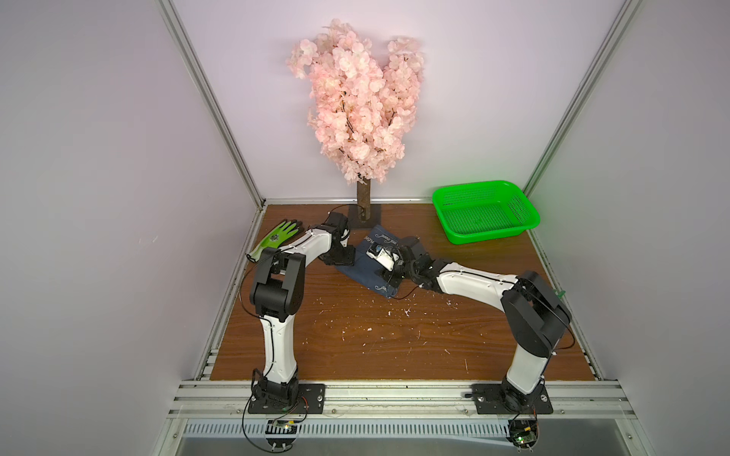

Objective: Roll up the pillowcase
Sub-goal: Roll the pillowcase at the center of the board.

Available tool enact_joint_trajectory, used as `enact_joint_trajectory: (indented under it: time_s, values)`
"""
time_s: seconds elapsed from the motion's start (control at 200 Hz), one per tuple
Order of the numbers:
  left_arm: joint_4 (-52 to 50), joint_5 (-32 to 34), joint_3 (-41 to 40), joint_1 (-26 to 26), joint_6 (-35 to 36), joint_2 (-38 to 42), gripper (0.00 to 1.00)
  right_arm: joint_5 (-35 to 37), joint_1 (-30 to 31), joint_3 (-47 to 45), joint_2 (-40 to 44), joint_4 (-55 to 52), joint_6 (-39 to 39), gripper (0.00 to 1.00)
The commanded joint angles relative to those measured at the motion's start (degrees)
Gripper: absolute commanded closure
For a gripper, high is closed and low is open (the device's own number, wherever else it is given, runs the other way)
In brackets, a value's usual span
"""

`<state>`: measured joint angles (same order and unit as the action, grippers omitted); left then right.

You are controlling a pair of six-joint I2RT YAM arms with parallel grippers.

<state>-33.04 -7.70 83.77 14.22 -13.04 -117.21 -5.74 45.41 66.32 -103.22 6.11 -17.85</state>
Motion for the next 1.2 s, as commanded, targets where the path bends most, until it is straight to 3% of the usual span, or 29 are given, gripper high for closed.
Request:
enact_joint_trajectory:
  time_s: [0.0,0.12,0.385,0.676,0.831,0.896,0.986,1.076,1.191]
  values:
    - [-2.8,3.2,0.5,-0.7,1.2,-1.9,0.39,7.0,2.1,-1.1,-1.5,1.1,-5.5,0.59]
    - [-2.8,2.4,0.5,-0.8,1.5,-2.3,0.39,11.7,1.8,-0.2,-4.1,0.1,-8.1,0.63]
    - [-2.8,1.8,3.6,-0.9,2.9,-2.6,0.39,11.5,0.5,-5.0,-5.0,-1.4,-7.1,0.65]
    - [-5.2,2.4,6.4,-0.9,2.4,-1.0,0.38,5.1,0.1,-9.7,-5.5,2.2,-2.5,0.56]
    - [-10.5,4.4,10.0,-1.0,-1.9,2.8,0.36,1.8,-0.7,-8.7,-4.4,3.1,-0.9,0.50]
    - [-10.7,6.5,6.6,-1.0,-8.0,6.6,0.35,-0.1,-1.3,-8.6,-4.4,3.6,0.3,0.49]
    - [-6.6,4.0,-3.2,-0.9,-16.7,13.3,0.33,-0.9,-1.5,-8.2,-4.6,3.6,1.0,0.49]
    - [6.5,-2.4,-16.0,-0.8,-25.0,20.4,0.32,-0.5,-1.6,-8.3,-4.7,3.8,1.2,0.48]
    - [21.6,-7.0,-26.4,0.0,-32.7,24.1,0.31,-0.1,-1.6,-8.4,-4.5,3.7,1.2,0.46]
